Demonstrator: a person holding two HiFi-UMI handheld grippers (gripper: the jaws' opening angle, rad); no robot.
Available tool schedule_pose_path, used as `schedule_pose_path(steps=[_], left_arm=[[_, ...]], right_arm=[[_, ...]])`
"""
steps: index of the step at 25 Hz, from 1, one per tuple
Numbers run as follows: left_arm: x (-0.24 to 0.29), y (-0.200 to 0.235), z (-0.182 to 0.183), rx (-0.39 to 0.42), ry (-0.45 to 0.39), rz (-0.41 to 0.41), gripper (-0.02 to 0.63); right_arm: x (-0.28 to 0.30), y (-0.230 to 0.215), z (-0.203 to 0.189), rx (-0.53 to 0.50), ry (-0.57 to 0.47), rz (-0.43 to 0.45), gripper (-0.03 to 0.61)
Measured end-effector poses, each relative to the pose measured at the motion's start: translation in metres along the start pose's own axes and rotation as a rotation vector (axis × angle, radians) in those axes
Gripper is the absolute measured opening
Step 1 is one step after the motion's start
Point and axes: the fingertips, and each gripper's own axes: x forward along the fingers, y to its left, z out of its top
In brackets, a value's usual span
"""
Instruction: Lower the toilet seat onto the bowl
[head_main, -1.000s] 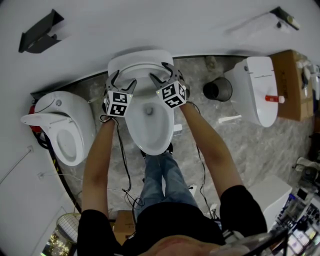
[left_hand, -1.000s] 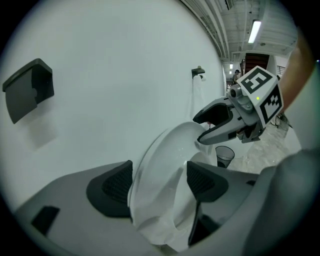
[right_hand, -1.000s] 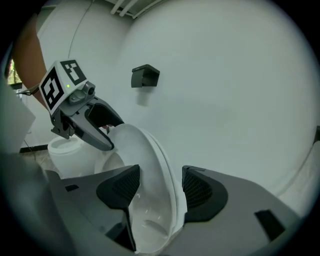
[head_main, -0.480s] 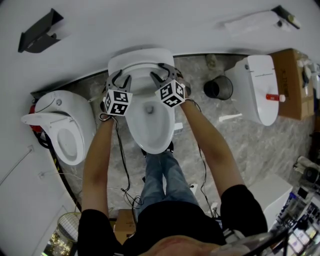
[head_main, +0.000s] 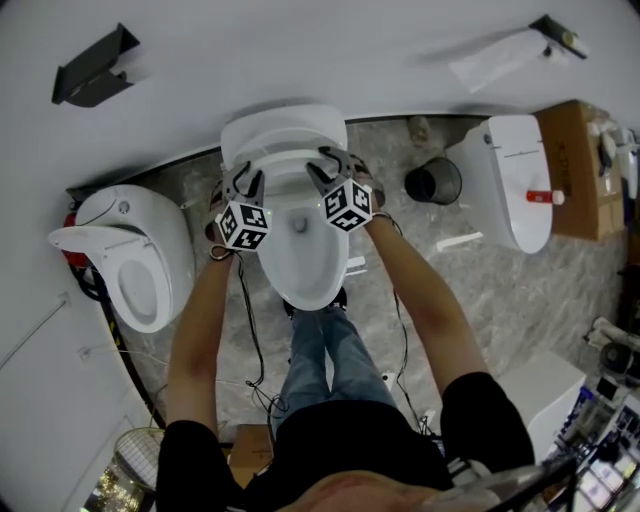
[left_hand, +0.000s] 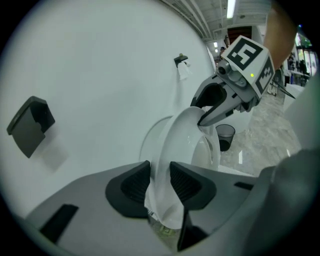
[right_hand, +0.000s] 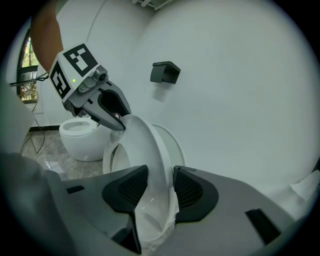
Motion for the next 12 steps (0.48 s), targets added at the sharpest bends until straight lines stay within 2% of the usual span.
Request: schedule_pose_path(steps=[7, 12], left_arm=[[-0.029, -0.023, -0.010, 0.099, 0.008, -0.012, 0.112], [-0.048, -0.040, -0.020, 0.100, 0.020, -0.030, 0.103]], right_arm=[[-0.025, 0.026, -0.005, -0.048, 0.014, 0.022, 0.172], [-0.043, 0.045, -0.009, -0.089, 0.020, 0.042, 0.166]])
